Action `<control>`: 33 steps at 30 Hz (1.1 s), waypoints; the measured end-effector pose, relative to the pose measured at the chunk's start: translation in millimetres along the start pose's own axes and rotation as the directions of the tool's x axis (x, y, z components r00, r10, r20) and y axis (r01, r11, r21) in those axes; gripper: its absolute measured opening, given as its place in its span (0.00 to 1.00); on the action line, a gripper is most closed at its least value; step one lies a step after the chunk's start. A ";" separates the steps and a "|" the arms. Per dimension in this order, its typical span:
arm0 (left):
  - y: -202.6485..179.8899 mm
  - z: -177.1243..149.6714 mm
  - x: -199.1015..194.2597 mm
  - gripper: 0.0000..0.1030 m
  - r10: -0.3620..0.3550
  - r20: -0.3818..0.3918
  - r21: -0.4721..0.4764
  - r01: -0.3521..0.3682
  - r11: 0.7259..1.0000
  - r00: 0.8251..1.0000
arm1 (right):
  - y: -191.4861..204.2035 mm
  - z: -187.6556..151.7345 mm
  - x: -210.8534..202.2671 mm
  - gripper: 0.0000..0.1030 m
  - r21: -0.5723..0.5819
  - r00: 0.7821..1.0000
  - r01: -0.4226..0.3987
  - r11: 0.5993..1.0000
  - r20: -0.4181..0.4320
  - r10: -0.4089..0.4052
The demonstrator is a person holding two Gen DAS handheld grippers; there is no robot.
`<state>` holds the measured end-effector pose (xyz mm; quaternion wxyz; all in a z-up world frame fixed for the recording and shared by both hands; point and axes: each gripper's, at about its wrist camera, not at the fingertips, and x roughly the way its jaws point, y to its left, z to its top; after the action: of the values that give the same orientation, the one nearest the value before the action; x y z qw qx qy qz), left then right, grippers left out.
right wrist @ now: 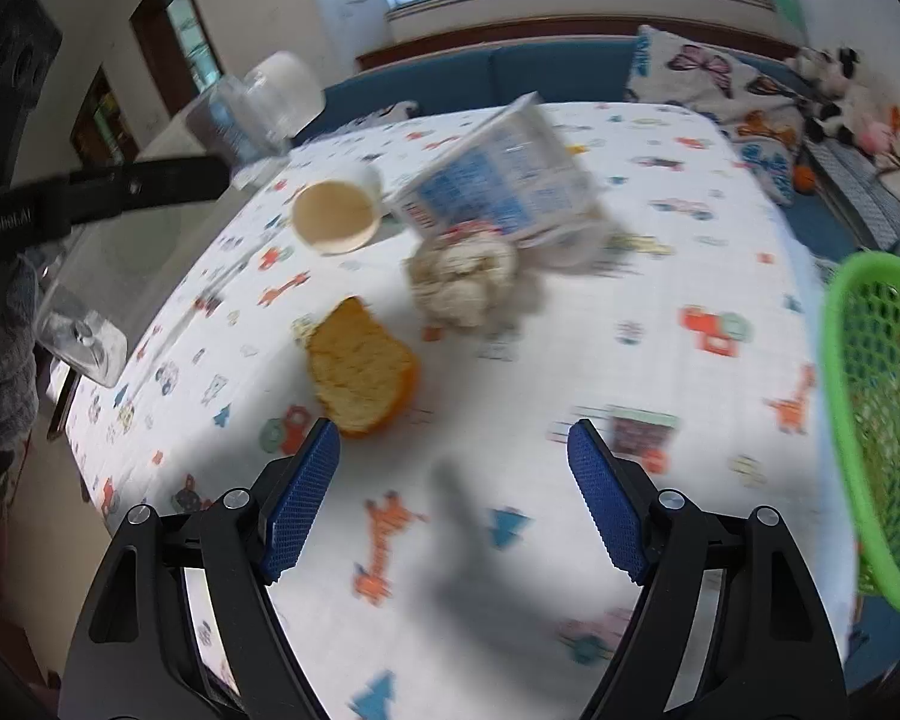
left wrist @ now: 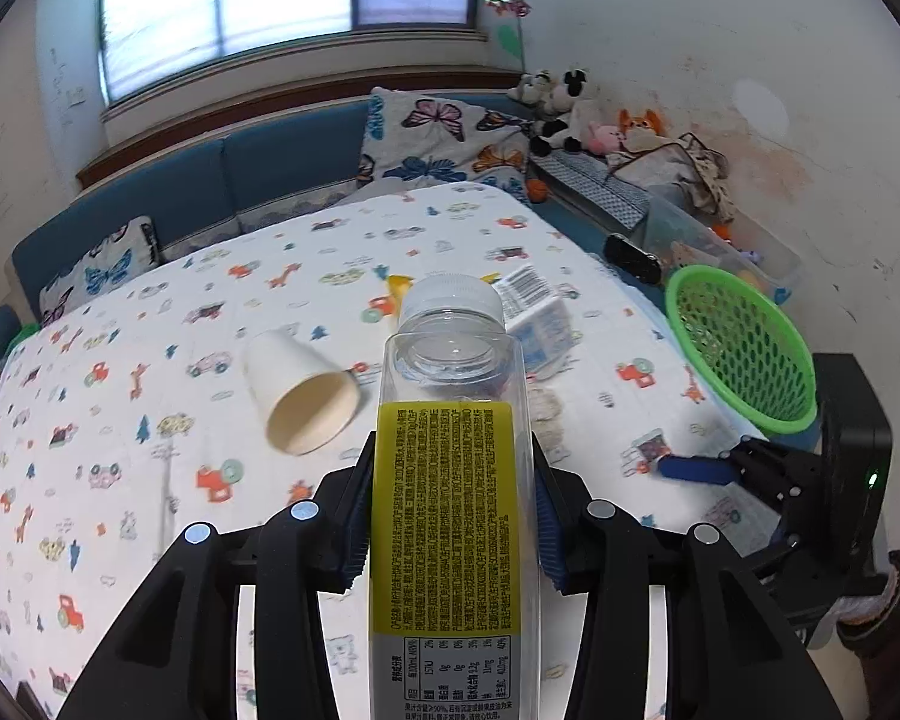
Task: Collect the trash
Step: 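Grasp the yellow-labelled bottle with the left tool while the right tool grasps the bread crust, then carry the bread crust to the green basket and open the right tool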
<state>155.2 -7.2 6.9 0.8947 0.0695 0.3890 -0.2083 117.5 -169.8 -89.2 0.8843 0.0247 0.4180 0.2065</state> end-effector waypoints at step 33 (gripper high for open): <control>41.4 -25.5 -9.7 0.42 0.011 0.005 -0.074 -0.011 0.997 1.000 | 52.0 6.5 46.4 0.44 -0.134 0.991 0.128 0.983 -0.030 -0.133</control>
<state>149.9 40.6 -5.1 0.8988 0.0380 0.3937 -0.1889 130.7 -103.6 -107.6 0.8874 -0.0650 0.4211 0.1759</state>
